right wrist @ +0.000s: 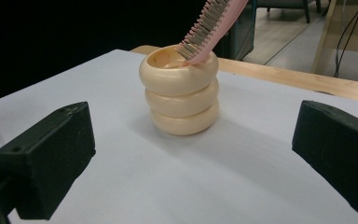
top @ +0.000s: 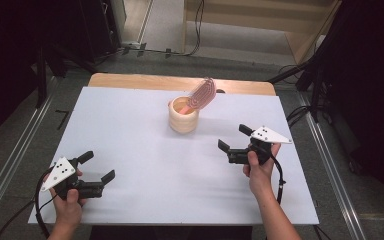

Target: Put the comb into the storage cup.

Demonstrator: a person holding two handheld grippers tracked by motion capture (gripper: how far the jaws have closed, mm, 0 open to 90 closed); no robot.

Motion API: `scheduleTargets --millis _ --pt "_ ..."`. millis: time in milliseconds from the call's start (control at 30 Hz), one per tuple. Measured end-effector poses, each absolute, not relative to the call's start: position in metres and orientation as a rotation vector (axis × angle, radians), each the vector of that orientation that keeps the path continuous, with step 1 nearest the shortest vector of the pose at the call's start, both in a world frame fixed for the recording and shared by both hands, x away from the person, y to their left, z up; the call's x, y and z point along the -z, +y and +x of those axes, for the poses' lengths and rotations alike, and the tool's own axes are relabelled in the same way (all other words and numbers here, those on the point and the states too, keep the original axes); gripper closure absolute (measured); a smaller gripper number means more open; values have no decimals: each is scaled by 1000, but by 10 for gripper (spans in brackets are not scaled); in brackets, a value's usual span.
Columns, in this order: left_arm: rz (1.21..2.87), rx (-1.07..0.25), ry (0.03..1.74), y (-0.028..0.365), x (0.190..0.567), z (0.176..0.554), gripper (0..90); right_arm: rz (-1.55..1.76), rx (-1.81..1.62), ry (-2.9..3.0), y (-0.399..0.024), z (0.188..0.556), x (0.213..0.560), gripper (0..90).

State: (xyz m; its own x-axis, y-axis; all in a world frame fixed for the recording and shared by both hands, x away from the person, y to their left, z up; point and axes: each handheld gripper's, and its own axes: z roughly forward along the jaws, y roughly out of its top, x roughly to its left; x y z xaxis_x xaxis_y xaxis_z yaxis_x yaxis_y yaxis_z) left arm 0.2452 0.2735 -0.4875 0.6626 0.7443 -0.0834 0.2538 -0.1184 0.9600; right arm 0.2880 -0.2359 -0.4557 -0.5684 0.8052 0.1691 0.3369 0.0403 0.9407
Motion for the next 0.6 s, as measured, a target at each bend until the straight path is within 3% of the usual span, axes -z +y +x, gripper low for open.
scheduleTargets --millis 600 --pt "1688 -513 818 274 488 245 0 1161 -1529 1900 -262 261 467 0"
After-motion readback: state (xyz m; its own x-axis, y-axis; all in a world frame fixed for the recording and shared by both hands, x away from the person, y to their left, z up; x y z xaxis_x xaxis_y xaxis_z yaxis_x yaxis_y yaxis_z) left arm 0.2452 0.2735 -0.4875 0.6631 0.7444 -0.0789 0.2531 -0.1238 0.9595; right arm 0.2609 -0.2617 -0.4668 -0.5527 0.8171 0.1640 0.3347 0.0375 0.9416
